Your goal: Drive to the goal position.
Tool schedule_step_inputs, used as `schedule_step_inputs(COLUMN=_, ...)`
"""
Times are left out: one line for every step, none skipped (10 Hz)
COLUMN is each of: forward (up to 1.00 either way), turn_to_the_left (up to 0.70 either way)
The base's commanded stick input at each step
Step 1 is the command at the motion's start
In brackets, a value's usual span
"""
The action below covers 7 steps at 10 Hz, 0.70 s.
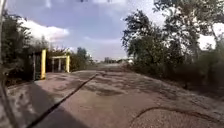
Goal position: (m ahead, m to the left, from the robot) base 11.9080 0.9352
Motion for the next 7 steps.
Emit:
schedule_step_inputs(forward=0.70, turn_to_the_left=0.00)
schedule_step_inputs(forward=0.70, turn_to_the_left=0.00)
schedule_step_inputs(forward=0.70, turn_to_the_left=0.00)
schedule_step_inputs(forward=0.70, turn_to_the_left=0.00)
schedule_step_inputs(forward=0.70, turn_to_the_left=0.00)
schedule_step_inputs(forward=0.70, turn_to_the_left=0.00)
schedule_step_inputs(forward=0.70, turn_to_the_left=0.00)
